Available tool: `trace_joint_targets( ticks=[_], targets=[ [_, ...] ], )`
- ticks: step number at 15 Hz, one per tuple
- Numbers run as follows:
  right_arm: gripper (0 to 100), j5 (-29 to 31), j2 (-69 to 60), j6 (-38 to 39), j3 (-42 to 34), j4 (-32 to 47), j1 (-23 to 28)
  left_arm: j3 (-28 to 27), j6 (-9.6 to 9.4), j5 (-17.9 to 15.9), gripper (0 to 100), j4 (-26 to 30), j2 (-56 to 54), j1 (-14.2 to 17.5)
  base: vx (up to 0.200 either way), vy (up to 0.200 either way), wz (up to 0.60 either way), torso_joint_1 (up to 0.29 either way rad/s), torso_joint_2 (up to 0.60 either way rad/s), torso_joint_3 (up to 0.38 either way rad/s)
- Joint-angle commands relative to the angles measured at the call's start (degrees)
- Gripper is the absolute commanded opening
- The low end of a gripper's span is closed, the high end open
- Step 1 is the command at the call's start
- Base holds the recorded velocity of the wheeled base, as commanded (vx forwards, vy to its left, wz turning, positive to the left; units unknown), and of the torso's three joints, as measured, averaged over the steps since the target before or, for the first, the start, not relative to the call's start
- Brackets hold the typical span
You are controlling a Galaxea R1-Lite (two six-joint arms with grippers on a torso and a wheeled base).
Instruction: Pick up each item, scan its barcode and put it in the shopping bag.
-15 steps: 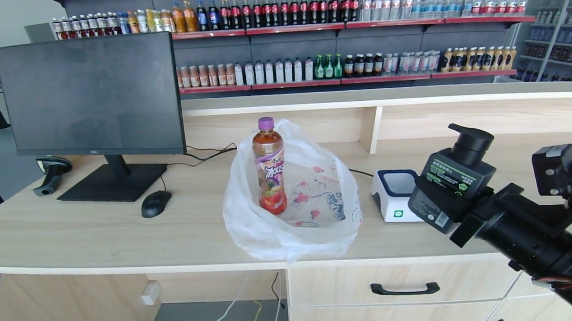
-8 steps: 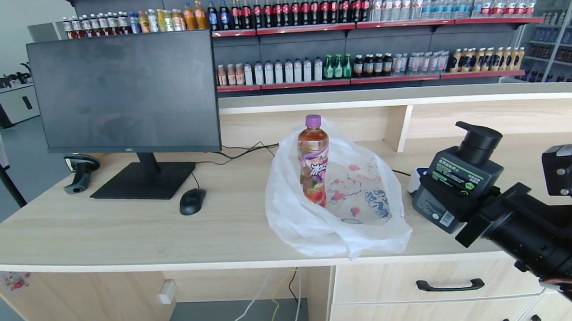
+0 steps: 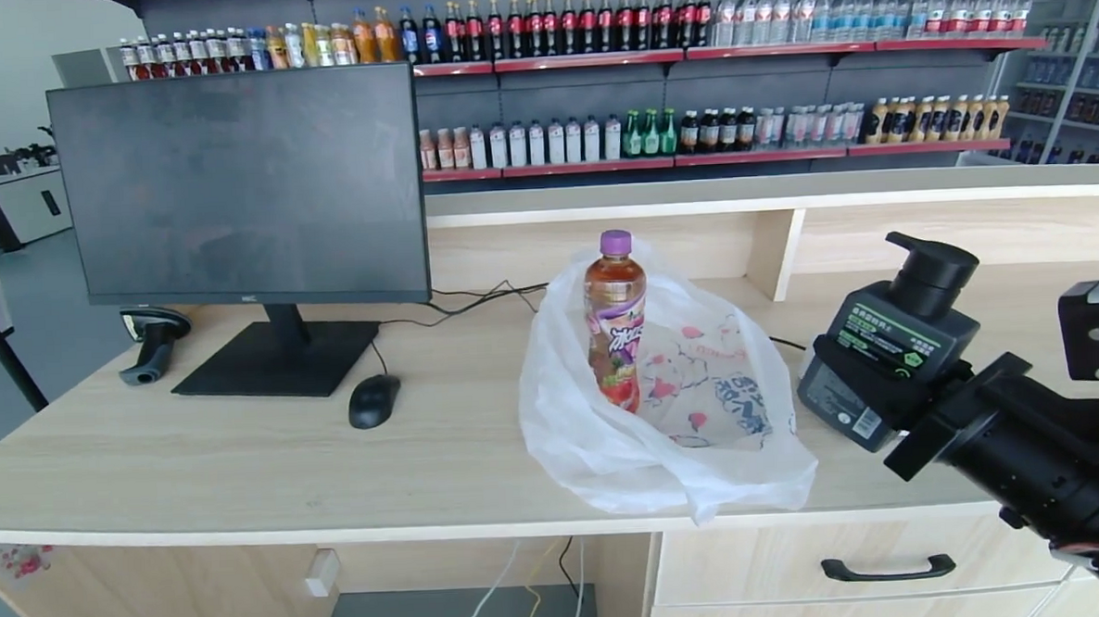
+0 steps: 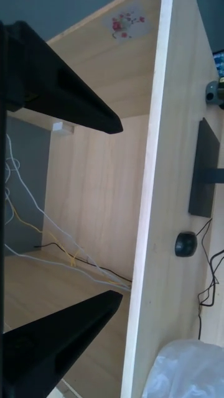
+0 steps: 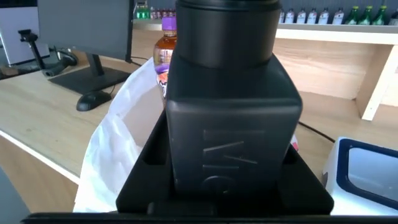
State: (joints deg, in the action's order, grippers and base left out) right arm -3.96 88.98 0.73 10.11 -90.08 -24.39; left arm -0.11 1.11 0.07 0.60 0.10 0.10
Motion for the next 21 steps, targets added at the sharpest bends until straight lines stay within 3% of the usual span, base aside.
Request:
trace_joint_targets(
  ticks=[1,11,15,21],
  targets=[
    [0,0.01,0.14,0.06,0.0,0.08,0.05,0.02,0.03,0.01,100,0.02,-0.01,-0.01,0.0,0.0,0.0,0.0,0.0,0.0],
    [0,0.18,4.18,-0.38,3.43,0.08,1.01,-0.07,0.12,0.01,100,0.02,-0.01,-0.01,0.0,0.0,0.0,0.0,0.0,0.0],
    [0,0.18,4.18,-0.47,3.25,0.08,1.1,0.02,0.12,0.01,100,0.02,-0.01,-0.01,0.0,0.0,0.6,0.006,0.0,0.004],
    [0,0.09,4.62,-0.47,2.02,0.08,3.21,0.02,0.21,0.01,100,0.02,-0.01,-0.01,0.0,0.0,0.0,0.0,0.0,0.0]
  ],
)
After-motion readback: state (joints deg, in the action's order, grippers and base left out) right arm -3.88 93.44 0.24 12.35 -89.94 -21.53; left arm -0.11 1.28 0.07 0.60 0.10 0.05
